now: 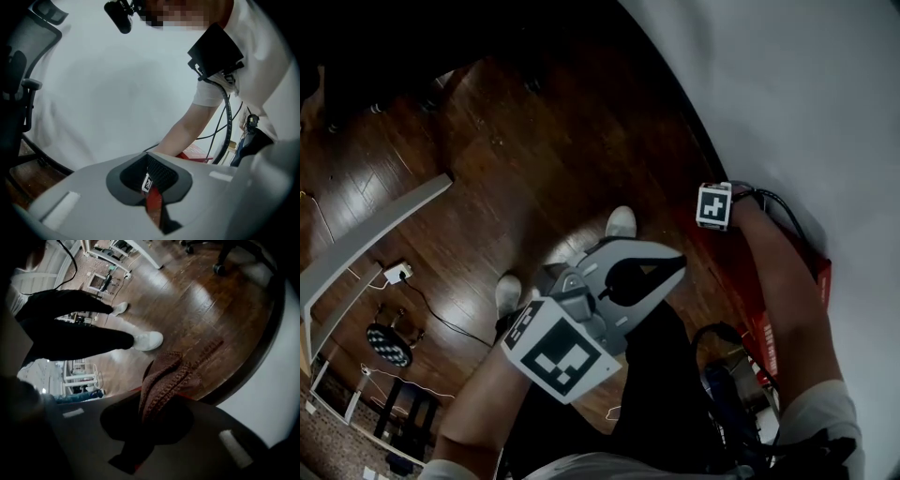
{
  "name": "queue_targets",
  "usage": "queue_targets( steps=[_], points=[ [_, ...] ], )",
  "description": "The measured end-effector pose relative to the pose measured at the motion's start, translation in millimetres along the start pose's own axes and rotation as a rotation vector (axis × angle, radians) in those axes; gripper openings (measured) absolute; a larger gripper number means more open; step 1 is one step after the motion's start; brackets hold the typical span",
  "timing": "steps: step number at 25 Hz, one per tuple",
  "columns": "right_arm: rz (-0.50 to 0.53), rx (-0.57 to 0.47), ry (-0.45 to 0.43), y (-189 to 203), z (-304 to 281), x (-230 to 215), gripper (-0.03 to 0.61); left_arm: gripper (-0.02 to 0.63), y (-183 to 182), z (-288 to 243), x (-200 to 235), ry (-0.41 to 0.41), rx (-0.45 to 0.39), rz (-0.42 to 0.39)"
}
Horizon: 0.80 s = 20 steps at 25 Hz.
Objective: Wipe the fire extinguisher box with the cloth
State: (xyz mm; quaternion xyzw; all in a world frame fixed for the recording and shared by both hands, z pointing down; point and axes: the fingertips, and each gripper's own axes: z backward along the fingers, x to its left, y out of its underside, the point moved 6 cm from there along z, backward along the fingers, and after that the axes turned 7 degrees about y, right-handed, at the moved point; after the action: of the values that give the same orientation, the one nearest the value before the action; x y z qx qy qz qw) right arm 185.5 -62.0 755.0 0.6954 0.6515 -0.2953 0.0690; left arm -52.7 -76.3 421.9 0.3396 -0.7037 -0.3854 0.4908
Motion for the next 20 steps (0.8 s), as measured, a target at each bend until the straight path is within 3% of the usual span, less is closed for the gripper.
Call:
queue_targets(
  steps=[6,9,11,15,20],
  points=[
    [-0.121,-0.116,0.072,-14,67,16,0.051,0.000,-25,33,-12,0.009,-0.014,-0.053],
    [-0.164,-0.286,0.205,-28,130,31,0.051,0.000,-48,66,-24,0.013,-0.015,-0.092],
    [-0.192,-0.342,0.317,-27,178,57,0.051,0.000,-64,88,-41,0.029,-0.002,-0.141],
    [-0.349,-0.557,0.477,-28,267,155,0.052,0.000,-101,148,-85,0.083,-0.032,-0.264],
    [-0.759,-0.952,0.702,-43,350,333,0.052,0.000,-143,231,-155,0.182,-0.108,-0.310]
  ],
)
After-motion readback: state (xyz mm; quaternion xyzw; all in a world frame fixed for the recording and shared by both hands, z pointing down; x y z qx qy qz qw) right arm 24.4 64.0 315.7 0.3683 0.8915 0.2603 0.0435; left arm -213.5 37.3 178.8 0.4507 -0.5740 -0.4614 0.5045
